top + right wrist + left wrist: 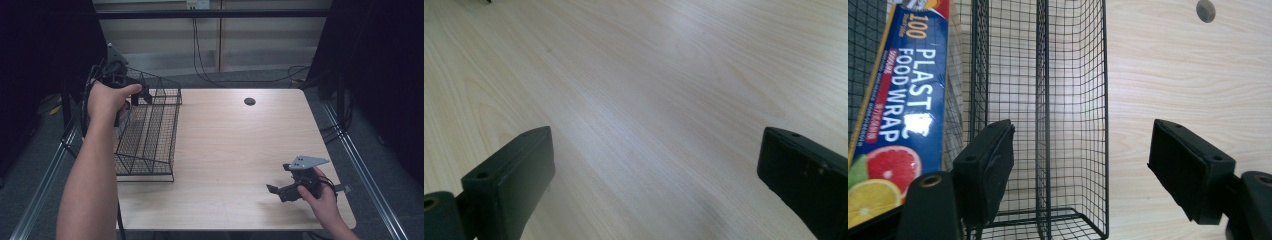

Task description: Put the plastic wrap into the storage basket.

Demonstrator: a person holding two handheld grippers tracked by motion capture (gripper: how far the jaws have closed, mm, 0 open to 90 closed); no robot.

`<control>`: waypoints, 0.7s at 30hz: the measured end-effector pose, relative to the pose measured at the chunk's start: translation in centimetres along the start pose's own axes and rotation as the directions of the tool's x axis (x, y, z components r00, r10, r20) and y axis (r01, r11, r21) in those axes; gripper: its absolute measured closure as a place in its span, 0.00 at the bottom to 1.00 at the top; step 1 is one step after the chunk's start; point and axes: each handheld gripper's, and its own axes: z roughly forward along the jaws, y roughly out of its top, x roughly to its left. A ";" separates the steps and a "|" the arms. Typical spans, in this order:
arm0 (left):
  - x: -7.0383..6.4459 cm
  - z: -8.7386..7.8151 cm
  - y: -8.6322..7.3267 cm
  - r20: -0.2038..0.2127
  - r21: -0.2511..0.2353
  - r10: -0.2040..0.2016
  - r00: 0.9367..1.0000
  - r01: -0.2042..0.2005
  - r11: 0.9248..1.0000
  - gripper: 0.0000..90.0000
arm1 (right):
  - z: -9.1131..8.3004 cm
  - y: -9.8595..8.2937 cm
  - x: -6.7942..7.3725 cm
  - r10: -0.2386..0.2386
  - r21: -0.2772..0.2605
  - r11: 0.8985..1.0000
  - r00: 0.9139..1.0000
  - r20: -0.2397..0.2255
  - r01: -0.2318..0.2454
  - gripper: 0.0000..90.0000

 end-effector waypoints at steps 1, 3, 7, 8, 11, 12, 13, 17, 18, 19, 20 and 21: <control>0.0 0.0 0.0 0.000 0.000 0.000 1.000 0.000 1.000 0.29 | 0.0 0.0 0.0 0.000 0.000 1.000 1.000 0.001 0.000 0.02; -0.4 0.4 -0.1 0.003 -0.007 0.020 1.000 -0.020 1.000 0.29 | 0.0 0.0 0.0 0.004 0.002 1.000 1.000 -0.002 -0.004 0.02; -0.9 0.8 -0.3 0.018 -0.006 0.038 0.999 -0.038 0.999 0.29 | 0.0 0.0 -0.1 0.002 0.000 1.000 1.000 -0.001 -0.002 0.02; -1.1 1.0 -0.4 0.019 -0.010 0.033 0.999 -0.033 0.999 0.29 | 0.0 0.0 -0.1 0.001 -0.001 1.000 1.000 0.000 -0.001 0.02; -1.6 1.3 -0.5 0.021 -0.014 0.052 0.998 -0.052 0.999 0.28 | 0.0 0.0 0.0 0.004 0.002 1.000 1.000 0.000 -0.004 0.02; -1.7 1.5 -0.5 0.023 -0.015 0.060 0.998 -0.060 0.998 0.28 | 0.0 0.0 0.0 0.001 0.000 1.000 1.000 0.000 -0.001 0.02; -1.9 1.6 -0.6 0.026 -0.014 0.064 0.998 -0.064 0.998 0.28 | 0.0 0.0 0.0 0.000 0.001 1.000 1.000 -0.001 0.000 0.02; -2.6 2.2 -0.7 0.042 -0.010 0.088 0.995 -0.088 0.996 0.28 | 0.0 0.0 0.0 0.000 0.001 1.000 1.000 -0.002 0.000 0.02; -2.8 2.3 -0.8 0.042 -0.004 0.093 0.995 -0.093 0.996 0.27 | 0.0 0.1 0.0 0.003 0.003 1.000 1.000 -0.004 -0.003 0.02; -2.9 2.5 -0.9 0.044 -0.002 0.096 0.994 -0.096 0.995 0.27 | 0.0 0.1 0.0 0.003 0.003 1.000 1.000 -0.005 -0.003 0.02; -2.9 2.5 -0.9 0.044 -0.002 0.096 0.994 -0.096 0.995 0.27 | 0.0 0.1 0.0 0.003 0.003 1.000 1.000 -0.005 -0.003 0.02; -3.1 2.6 -0.9 0.048 -0.001 0.108 0.993 -0.108 0.994 0.27 | 0.0 0.0 0.0 -0.001 0.001 1.000 1.000 -0.002 0.001 0.02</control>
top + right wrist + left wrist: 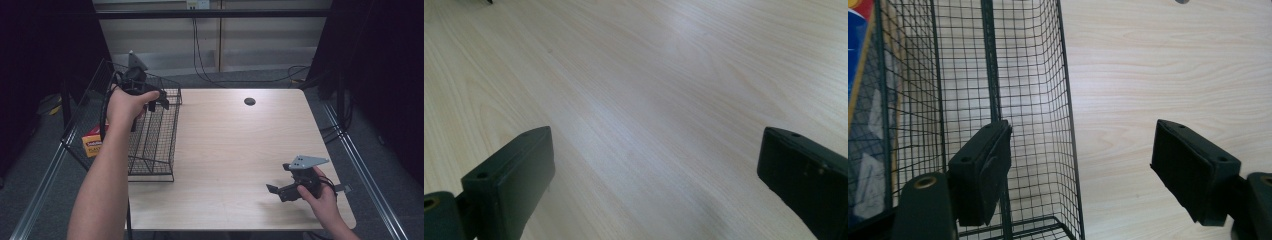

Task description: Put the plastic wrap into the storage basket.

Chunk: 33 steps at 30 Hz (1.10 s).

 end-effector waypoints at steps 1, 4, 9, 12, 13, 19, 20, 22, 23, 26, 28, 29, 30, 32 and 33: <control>-0.1 0.1 0.0 0.010 -0.002 -0.007 1.000 0.007 1.000 0.27 | 0.0 0.0 0.0 0.001 0.004 1.000 1.000 -0.002 -0.001 0.02; -0.7 0.4 -0.2 0.012 0.002 0.010 1.000 -0.010 1.000 0.26 | 0.1 0.0 0.0 -0.004 0.006 1.000 1.000 0.002 0.004 0.02; -1.4 1.2 -0.4 0.032 0.004 0.038 0.999 -0.039 0.999 0.25 | 0.1 0.0 0.1 -0.004 0.008 1.000 1.000 -0.007 0.004 0.02; -1.9 1.6 -0.7 0.041 0.001 0.051 0.998 -0.052 0.999 0.24 | 0.2 0.0 0.2 -0.013 0.009 1.000 1.000 -0.004 0.013 0.02; -2.0 1.7 -0.8 0.047 -0.002 0.059 0.997 -0.059 0.998 0.24 | 0.2 0.0 0.2 -0.012 0.007 1.000 1.000 -0.002 0.012 0.02; -3.0 2.3 -1.1 0.078 0.003 0.093 0.993 -0.093 0.996 0.24 | 0.1 0.1 0.1 -0.008 0.004 1.000 1.000 -0.004 0.008 0.02; -3.2 2.5 -1.2 0.085 0.006 0.107 0.991 -0.108 0.994 0.24 | 0.1 0.1 0.1 -0.007 0.005 1.000 1.000 -0.004 0.007 0.02; -3.5 2.6 -1.3 0.094 0.004 0.104 0.990 -0.105 0.994 0.24 | 0.2 0.1 0.2 -0.007 0.007 1.000 1.000 -0.008 0.007 0.02; -3.6 2.7 -1.4 0.097 0.005 0.112 0.989 -0.113 0.994 0.24 | 0.2 0.1 0.2 -0.010 0.006 1.000 1.000 -0.006 0.010 0.02; -4.1 3.2 -1.6 0.109 0.014 0.136 0.985 -0.138 0.990 0.22 | 0.2 0.1 0.2 -0.012 0.009 1.000 1.000 -0.006 0.012 0.02; -4.2 3.5 -1.8 0.116 0.015 0.146 0.982 -0.149 0.989 0.22 | 0.2 0.1 0.2 -0.013 0.011 1.000 1.000 -0.011 0.013 0.02; -4.3 3.7 -1.9 0.118 0.016 0.151 0.982 -0.153 0.988 0.22 | 0.3 0.1 0.2 -0.017 0.008 1.000 1.000 -0.007 0.017 0.02; -4.3 3.7 -1.9 0.118 0.016 0.151 0.982 -0.153 0.988 0.22 | 0.3 0.1 0.2 -0.017 0.008 1.000 1.000 -0.007 0.017 0.02; -4.5 4.2 -2.2 0.124 0.020 0.160 0.979 -0.163 0.986 0.22 | 0.3 0.1 0.3 -0.015 0.011 1.000 1.000 -0.008 0.015 0.02; -4.5 4.2 -2.2 0.124 0.020 0.160 0.979 -0.163 0.986 0.21 | 0.3 0.1 0.3 -0.015 0.011 1.000 1.000 -0.008 0.015 0.02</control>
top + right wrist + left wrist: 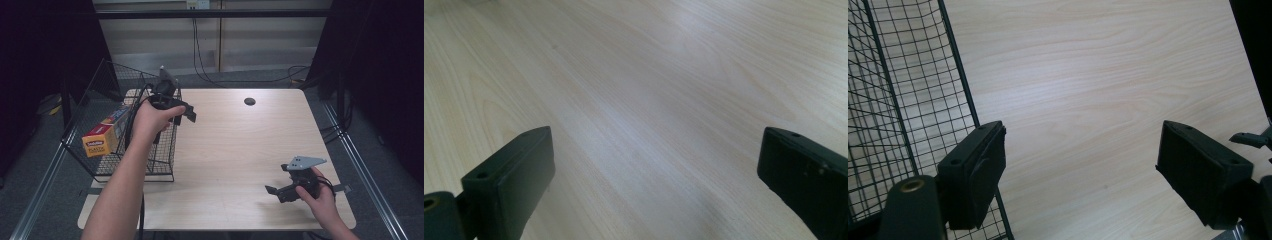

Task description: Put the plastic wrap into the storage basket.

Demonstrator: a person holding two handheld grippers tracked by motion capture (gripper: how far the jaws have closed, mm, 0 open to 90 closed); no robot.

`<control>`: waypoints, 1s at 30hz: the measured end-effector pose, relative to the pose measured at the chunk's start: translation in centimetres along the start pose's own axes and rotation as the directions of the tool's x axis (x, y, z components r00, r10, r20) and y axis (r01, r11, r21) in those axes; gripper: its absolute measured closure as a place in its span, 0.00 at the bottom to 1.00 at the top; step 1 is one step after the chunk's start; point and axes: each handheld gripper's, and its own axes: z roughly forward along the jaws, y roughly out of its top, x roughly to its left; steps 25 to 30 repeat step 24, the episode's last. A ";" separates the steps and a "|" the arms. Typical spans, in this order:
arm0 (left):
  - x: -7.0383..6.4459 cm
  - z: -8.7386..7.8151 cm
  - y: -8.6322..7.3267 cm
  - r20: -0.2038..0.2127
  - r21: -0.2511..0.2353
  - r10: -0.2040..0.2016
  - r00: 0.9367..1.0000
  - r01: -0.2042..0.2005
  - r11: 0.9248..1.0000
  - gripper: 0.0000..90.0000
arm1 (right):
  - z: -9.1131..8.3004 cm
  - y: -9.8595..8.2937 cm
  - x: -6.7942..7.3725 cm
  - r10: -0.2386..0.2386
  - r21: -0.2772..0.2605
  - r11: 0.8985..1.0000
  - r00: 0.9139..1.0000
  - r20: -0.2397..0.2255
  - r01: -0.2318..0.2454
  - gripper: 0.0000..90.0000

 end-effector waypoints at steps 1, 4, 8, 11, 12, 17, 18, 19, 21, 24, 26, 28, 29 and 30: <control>0.0 0.1 -0.1 -0.004 -0.001 0.010 1.000 -0.010 1.000 0.21 | 0.0 0.0 0.0 0.000 0.000 1.000 1.000 -0.002 0.000 0.02; -0.4 0.7 -0.4 0.003 0.007 0.044 0.999 -0.044 0.999 0.21 | 0.0 0.0 0.0 -0.001 0.001 1.000 1.000 0.000 0.001 0.02; -0.7 1.3 -0.7 0.013 0.019 0.076 0.997 -0.076 0.997 0.20 | 0.0 0.0 0.0 -0.006 0.002 1.000 1.000 0.003 0.006 0.02; -0.9 1.7 -0.9 0.018 0.017 0.085 0.996 -0.085 0.996 0.20 | 0.1 0.0 0.1 -0.006 0.003 1.000 1.000 -0.002 0.006 0.02; -1.2 2.0 -1.1 0.021 0.014 0.086 0.996 -0.087 0.996 0.20 | 0.1 0.0 0.1 -0.006 0.003 1.000 1.000 -0.003 0.006 0.02; -1.5 2.5 -1.5 0.042 0.004 0.142 0.989 -0.142 0.990 0.18 | 0.1 0.0 0.1 -0.005 0.006 1.000 1.000 -0.002 0.005 0.02; -1.7 2.7 -1.6 0.040 0.003 0.139 0.989 -0.139 0.990 0.17 | 0.2 -0.1 0.1 -0.012 0.011 1.000 1.000 0.005 0.012 0.02; -1.7 2.8 -1.7 0.049 -0.002 0.153 0.987 -0.153 0.988 0.17 | 0.2 -0.1 0.1 -0.012 0.011 1.000 1.000 0.005 0.012 0.02; -2.1 3.2 -2.0 0.053 -0.010 0.168 0.984 -0.168 0.986 0.15 | 0.3 -0.2 0.1 -0.013 0.021 1.000 1.000 0.007 0.013 0.02; -2.3 3.6 -2.2 0.063 -0.015 0.191 0.980 -0.191 0.982 0.14 | 0.5 -0.3 0.1 -0.013 0.031 0.999 1.000 0.005 0.013 0.02; -2.3 3.6 -2.2 0.063 -0.015 0.191 0.980 -0.191 0.982 0.14 | 0.5 -0.3 0.1 -0.013 0.031 0.999 1.000 0.005 0.013 0.02; -2.3 3.6 -2.2 0.063 -0.015 0.191 0.980 -0.191 0.982 0.14 | 0.5 -0.3 0.1 -0.013 0.031 0.999 1.000 0.005 0.013 0.02; -2.3 3.6 -2.2 0.063 -0.015 0.191 0.980 -0.191 0.982 0.14 | 0.5 -0.3 0.1 -0.013 0.031 0.999 1.000 0.005 0.013 0.02; -2.3 3.6 -2.2 0.063 -0.015 0.191 0.980 -0.191 0.982 0.14 | 0.5 -0.3 0.1 -0.013 0.031 0.999 1.000 0.005 0.013 0.02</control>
